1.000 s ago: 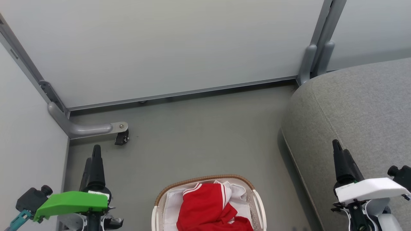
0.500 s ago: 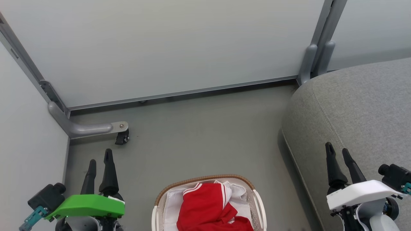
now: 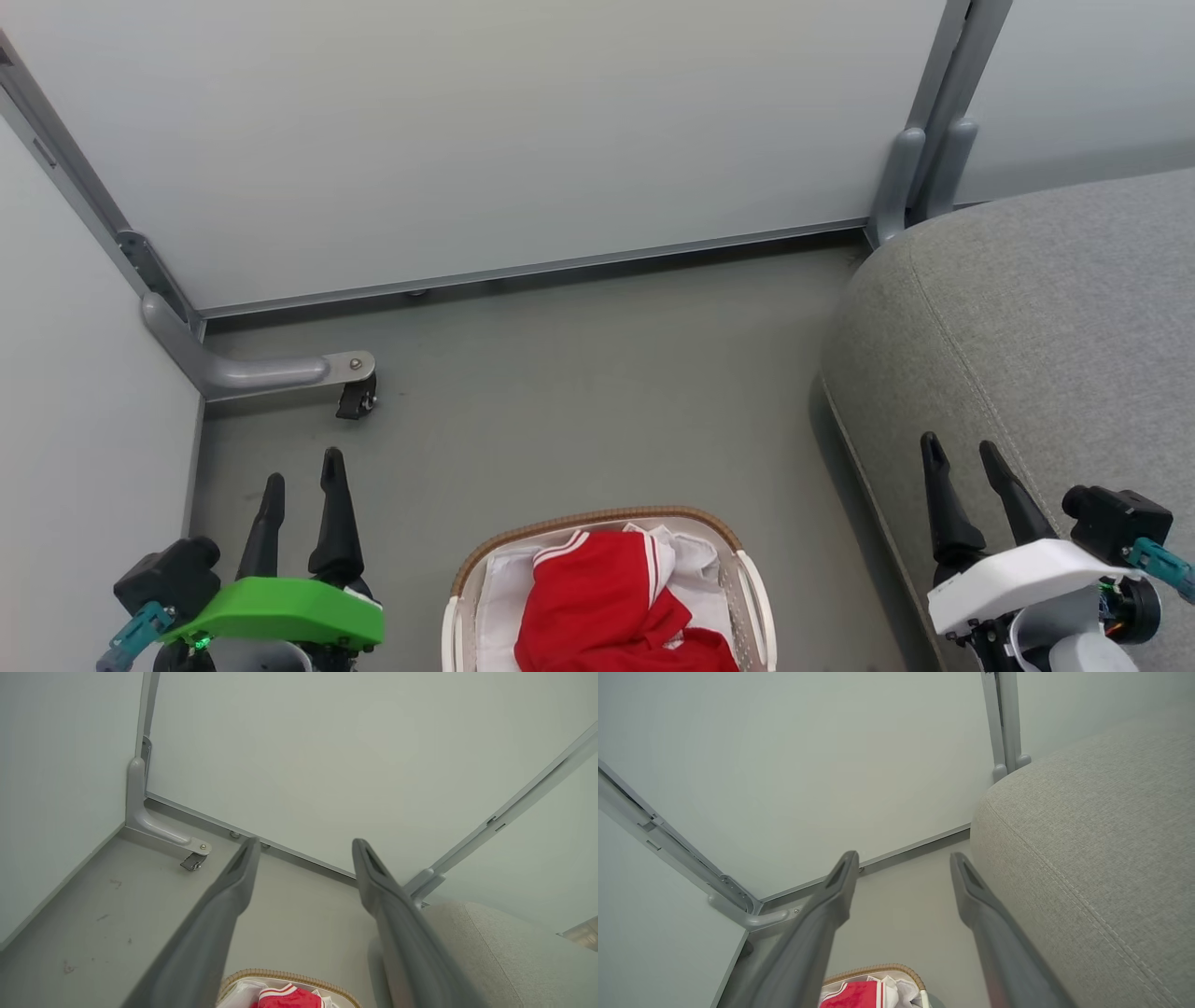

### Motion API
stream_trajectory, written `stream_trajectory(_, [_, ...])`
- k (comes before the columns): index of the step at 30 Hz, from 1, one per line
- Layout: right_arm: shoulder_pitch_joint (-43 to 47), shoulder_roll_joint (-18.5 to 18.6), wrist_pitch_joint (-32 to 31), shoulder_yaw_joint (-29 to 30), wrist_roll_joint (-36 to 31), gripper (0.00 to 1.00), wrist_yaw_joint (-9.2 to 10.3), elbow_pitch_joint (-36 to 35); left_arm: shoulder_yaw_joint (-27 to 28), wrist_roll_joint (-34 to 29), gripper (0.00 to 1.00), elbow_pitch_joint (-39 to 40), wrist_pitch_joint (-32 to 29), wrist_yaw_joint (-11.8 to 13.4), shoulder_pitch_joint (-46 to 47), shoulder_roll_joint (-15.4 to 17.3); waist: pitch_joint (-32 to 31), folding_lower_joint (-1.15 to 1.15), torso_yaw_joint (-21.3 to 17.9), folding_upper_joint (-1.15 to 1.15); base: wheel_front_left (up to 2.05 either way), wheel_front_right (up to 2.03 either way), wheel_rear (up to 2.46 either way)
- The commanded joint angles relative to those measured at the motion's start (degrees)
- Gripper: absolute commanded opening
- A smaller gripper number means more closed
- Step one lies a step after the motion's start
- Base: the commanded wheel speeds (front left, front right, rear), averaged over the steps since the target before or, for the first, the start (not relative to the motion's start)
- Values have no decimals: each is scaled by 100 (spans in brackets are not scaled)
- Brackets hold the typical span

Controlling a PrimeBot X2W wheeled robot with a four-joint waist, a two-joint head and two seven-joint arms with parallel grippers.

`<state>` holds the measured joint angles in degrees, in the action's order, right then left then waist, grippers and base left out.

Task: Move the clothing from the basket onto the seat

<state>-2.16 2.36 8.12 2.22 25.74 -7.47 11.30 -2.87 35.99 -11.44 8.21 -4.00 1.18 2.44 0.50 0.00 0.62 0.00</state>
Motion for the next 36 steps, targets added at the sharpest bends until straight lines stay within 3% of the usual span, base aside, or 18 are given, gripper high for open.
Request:
stream_trajectory(1, [-25, 41, 66, -12, -189, 100, -2, -25, -18, -138, 100, 10, 57, 29, -30, 43, 1, 0, 3, 0, 0, 0, 0])
stream_trajectory(36, [40, 58, 516, -4, -2035, 100, -3, -17, -238, -1490, 100, -489, 505, 115, -80, 57, -3, 0, 59, 0, 0, 0, 0])
